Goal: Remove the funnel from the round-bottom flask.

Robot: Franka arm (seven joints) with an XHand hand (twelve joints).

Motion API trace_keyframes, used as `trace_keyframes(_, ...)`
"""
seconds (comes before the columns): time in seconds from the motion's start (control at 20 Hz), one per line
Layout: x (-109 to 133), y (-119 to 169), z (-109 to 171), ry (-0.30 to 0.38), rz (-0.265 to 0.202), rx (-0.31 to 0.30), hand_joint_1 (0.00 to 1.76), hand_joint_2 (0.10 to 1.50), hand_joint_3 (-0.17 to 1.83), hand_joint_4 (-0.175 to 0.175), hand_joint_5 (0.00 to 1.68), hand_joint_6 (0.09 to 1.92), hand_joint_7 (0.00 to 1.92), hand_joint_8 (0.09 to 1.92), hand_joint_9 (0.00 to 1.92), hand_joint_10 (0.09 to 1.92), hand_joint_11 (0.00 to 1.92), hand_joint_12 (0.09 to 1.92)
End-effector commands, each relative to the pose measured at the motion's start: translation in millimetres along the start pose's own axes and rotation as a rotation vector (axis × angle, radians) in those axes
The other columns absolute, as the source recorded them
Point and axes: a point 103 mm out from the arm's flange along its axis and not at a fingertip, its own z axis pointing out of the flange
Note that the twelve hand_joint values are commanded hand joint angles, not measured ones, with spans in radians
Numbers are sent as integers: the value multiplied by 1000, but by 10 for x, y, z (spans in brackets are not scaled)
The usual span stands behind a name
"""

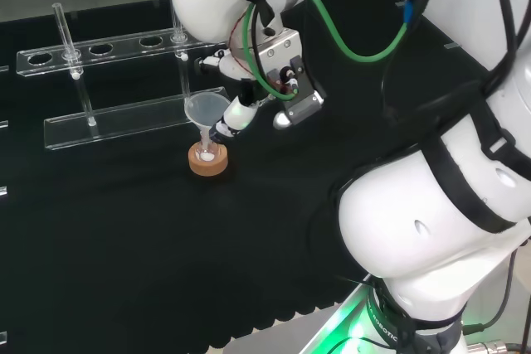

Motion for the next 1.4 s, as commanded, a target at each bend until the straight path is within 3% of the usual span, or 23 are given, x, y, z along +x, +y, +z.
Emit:
trace_keyframes(0.05,141,206,26,-22,-24,18,585,631,293,-8,2,87,0,376,72,839,284,1476)
trace_keyframes(0.85,151,585,128,-88,-21,47,582,642,264,-5,0,87,0,280,2,851,283,1473)
trace_keyframes(1.4,-25,691,283,-71,7,63,613,661,262,-5,0,87,0,303,5,868,276,1479)
